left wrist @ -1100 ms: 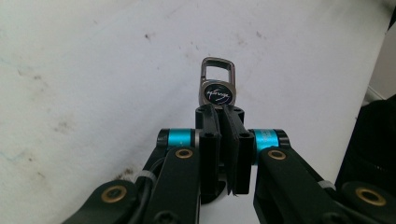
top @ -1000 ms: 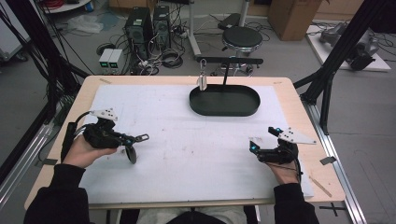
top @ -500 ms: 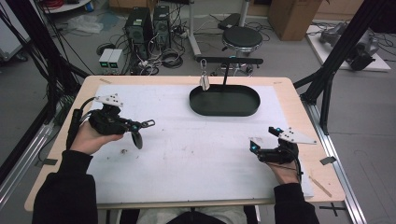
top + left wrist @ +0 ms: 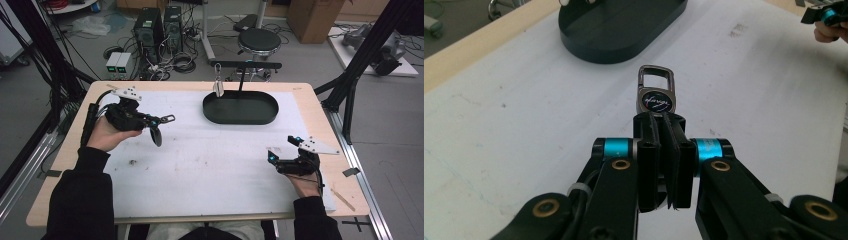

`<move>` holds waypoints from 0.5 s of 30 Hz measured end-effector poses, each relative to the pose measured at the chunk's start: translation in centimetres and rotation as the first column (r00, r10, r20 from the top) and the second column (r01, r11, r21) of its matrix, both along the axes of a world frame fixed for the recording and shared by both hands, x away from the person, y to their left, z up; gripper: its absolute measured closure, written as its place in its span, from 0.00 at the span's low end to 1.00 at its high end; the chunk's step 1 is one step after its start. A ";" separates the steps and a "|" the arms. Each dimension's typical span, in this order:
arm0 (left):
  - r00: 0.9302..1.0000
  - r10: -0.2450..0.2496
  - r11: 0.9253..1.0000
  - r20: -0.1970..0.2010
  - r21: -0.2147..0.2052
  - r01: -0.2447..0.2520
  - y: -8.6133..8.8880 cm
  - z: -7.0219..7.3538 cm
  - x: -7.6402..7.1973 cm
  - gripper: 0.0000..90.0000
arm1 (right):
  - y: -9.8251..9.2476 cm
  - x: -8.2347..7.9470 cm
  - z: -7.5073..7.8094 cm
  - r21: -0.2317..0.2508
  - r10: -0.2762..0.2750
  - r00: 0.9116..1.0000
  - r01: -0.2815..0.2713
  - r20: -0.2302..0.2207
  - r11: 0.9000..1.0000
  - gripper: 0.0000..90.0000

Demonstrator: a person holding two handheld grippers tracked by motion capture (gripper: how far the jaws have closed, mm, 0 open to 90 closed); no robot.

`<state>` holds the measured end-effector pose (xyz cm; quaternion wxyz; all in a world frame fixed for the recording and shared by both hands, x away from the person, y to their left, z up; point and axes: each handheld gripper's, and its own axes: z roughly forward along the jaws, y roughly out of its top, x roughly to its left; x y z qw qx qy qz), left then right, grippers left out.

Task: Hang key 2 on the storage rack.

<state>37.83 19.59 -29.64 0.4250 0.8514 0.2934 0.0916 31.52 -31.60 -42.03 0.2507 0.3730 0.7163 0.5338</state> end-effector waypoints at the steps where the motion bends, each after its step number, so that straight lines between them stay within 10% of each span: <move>1: 1.000 -0.003 1.000 0.002 -0.004 0.003 -0.1 0.2 0.3 0.94 | 0.0 0.0 0.0 0.000 0.000 1.000 0.000 0.000 1.000 0.01; 15: 0.999 -0.028 1.000 0.022 -0.009 0.028 -2.8 1.4 2.7 0.94 | -0.2 0.0 0.0 0.005 -0.003 1.000 0.003 -0.003 1.000 0.01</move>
